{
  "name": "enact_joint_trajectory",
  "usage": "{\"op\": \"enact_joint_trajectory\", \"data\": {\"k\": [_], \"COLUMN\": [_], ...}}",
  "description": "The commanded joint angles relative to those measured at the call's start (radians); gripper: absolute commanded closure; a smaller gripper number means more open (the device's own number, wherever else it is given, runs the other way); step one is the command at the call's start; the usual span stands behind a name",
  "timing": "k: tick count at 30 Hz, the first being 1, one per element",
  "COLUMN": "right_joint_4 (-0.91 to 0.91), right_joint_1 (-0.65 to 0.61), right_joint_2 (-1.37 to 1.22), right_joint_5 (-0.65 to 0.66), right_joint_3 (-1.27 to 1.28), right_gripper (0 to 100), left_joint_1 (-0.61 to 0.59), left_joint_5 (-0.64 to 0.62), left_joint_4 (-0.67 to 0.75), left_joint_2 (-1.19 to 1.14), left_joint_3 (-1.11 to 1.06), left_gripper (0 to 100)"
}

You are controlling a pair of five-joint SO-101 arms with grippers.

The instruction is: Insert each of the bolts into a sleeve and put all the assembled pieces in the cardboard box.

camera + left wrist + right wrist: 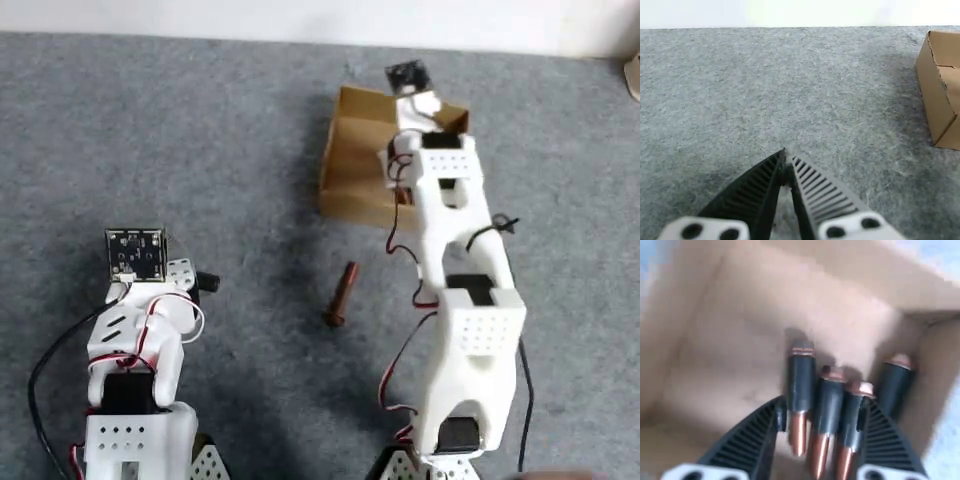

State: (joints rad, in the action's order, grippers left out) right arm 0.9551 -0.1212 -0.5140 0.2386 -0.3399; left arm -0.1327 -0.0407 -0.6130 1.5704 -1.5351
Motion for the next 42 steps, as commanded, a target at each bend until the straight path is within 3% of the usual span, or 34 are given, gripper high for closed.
{"op": "enact_joint_trajectory", "data": {"k": [1, 12, 20, 26, 32, 38, 42], "right_joint_4": [0.113, 0.435, 0.596, 0.725, 0.777, 0.786, 0.805], "right_joint_1": [0.008, -0.067, -0.081, -0.082, -0.077, -0.077, -0.077], "right_joint_2": [0.185, 0.530, 0.714, 0.791, 0.885, 0.966, 0.984], "right_joint_5": [-0.077, -0.091, -0.112, -0.126, -0.121, -0.121, -0.120], "right_joint_3": [-0.031, -0.022, -0.021, -0.021, -0.021, -0.021, -0.019], "right_gripper": [79.2, 79.2, 79.2, 79.2, 79.3, 79.3, 79.3], "left_joint_1": [0.024, 0.058, 0.234, 0.495, 0.650, 0.762, 0.774], "left_joint_5": [-0.006, 0.005, 0.106, 0.130, 0.126, 0.126, 0.126], "left_joint_4": [0.018, 0.006, -0.009, -0.009, -0.009, 0.029, 0.034], "left_joint_2": [-0.001, -0.004, -0.314, -0.627, -0.711, -0.725, -0.832], "left_joint_3": [0.021, 0.044, 0.180, 0.315, 0.389, 0.392, 0.463], "left_gripper": [99, 99, 99, 99, 87, 86, 86]}}
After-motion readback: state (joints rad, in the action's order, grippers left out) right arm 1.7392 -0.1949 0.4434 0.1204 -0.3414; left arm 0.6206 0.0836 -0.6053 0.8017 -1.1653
